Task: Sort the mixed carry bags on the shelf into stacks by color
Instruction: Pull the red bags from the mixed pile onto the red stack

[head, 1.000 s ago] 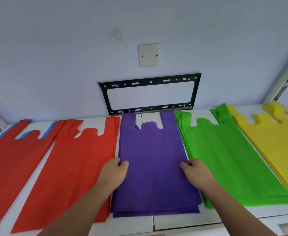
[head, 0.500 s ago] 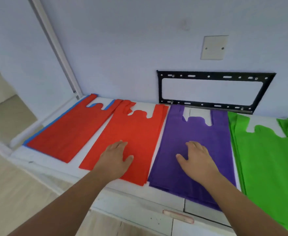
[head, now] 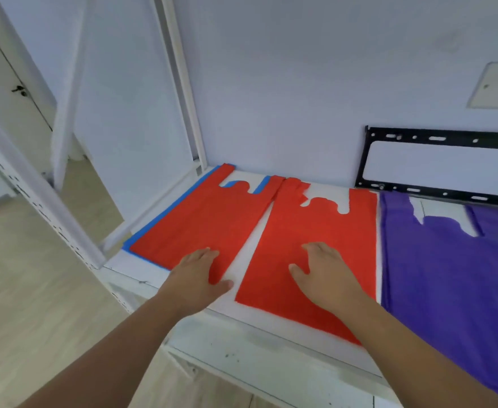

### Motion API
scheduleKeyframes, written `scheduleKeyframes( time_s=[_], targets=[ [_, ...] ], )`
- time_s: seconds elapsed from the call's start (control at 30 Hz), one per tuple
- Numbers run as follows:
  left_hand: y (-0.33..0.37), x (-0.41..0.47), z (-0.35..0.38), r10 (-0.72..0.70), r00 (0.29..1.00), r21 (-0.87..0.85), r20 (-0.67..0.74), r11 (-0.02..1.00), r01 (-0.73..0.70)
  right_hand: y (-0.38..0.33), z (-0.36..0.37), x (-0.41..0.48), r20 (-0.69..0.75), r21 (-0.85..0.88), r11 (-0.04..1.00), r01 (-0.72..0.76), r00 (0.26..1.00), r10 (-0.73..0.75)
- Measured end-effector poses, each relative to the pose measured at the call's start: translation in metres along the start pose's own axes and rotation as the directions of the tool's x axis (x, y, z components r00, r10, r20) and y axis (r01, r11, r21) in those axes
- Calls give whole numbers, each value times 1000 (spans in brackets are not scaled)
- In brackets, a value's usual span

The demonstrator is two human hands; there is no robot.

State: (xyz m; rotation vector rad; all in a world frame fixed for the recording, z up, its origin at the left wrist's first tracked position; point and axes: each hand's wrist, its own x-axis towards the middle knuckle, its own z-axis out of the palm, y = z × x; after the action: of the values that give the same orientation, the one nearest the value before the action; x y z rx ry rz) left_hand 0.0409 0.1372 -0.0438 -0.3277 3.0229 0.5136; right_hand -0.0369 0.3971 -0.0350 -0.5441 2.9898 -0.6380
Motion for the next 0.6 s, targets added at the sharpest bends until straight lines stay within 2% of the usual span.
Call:
scheduleKeyframes(
  time_s=[0.2, 0.37, 0.5, 0.6],
  targets=[
    [-60, 28, -6, 218, 973, 33, 78, 975, -221, -90, 46, 30, -34, 141, 987, -71, 997, 76],
    [-81, 46, -6, 385, 921, 141, -66, 917, -373, -122, 67, 40, 47, 307, 915, -260, 965, 258],
    [-90, 61, -10, 407, 901, 31, -147, 913, -408, -134, 70, 46, 151, 534, 747, -395, 914, 376],
    [-95, 69, -14, 370, 924, -132, -103, 915, -381, -145, 75, 48, 218, 672, 612, -416, 902, 374]
  ],
)
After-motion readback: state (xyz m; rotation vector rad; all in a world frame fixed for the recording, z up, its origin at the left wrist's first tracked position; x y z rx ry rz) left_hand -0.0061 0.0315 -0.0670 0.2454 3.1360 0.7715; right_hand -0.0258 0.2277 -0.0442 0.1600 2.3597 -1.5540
